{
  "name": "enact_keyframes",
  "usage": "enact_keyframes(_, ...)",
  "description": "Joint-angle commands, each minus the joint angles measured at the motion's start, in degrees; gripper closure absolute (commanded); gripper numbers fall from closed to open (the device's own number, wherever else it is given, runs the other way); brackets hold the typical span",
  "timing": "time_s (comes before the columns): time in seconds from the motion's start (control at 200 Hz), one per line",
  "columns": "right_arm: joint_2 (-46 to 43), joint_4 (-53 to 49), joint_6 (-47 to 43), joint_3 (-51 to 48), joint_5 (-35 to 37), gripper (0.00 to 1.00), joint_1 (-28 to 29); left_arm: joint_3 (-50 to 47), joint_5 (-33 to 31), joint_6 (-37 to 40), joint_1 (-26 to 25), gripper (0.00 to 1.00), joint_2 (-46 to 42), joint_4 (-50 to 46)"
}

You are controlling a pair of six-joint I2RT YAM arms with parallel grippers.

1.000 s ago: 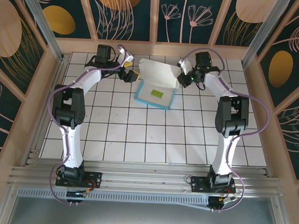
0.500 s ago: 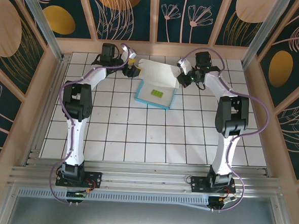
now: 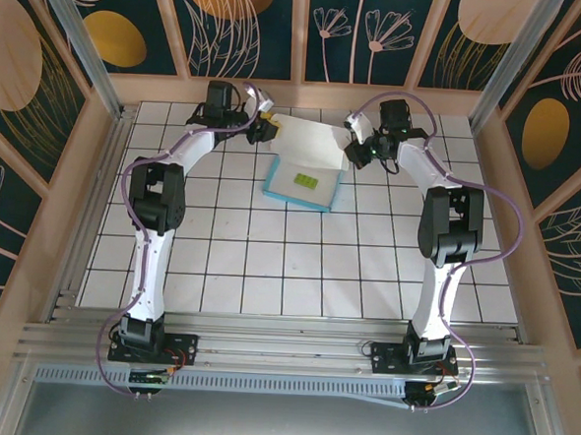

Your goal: Fold the paper box

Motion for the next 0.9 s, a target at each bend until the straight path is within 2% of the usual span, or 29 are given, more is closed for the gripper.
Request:
enact_keyframes(0.0,0.1,3.3,5.5,0.7,4.0,0.94,0.6,1.0,-1.3,-1.8,-1.1,0.64,-0.1,-1.2)
enact_keyframes(0.185,-4.0,12.4,10.4,-7.1,9.6,0.91,1.9,-0.6,-7.2,-7.7,-2.9,0.66,-2.3,-1.4)
enact_keyframes(0.31,-6.7,18.0,12.8,-11.2,12.3,0.89,2.6,-2.7,-12.0,-11.4,-3.8,0.72,-4.1,-0.7)
enact_keyframes(0.506,-8.2,23.3,17.4,-14.9,14.2,0.87,4.2,-8.9,-16.4,-17.8,-5.7,0.76,-7.6,5.7)
enact_keyframes(0.701,-9.6,30.9,23.1,-19.6,17.3,0.84,6.5,-10.3,-24.0,-21.8,-6.9,0.79,-8.2,5.9)
enact_keyframes(0.896,-9.9,36.0,29.1,-22.9,18.6,0.78,7.4,-15.3,-25.0,-26.5,-7.2,0.83,-10.4,11.3)
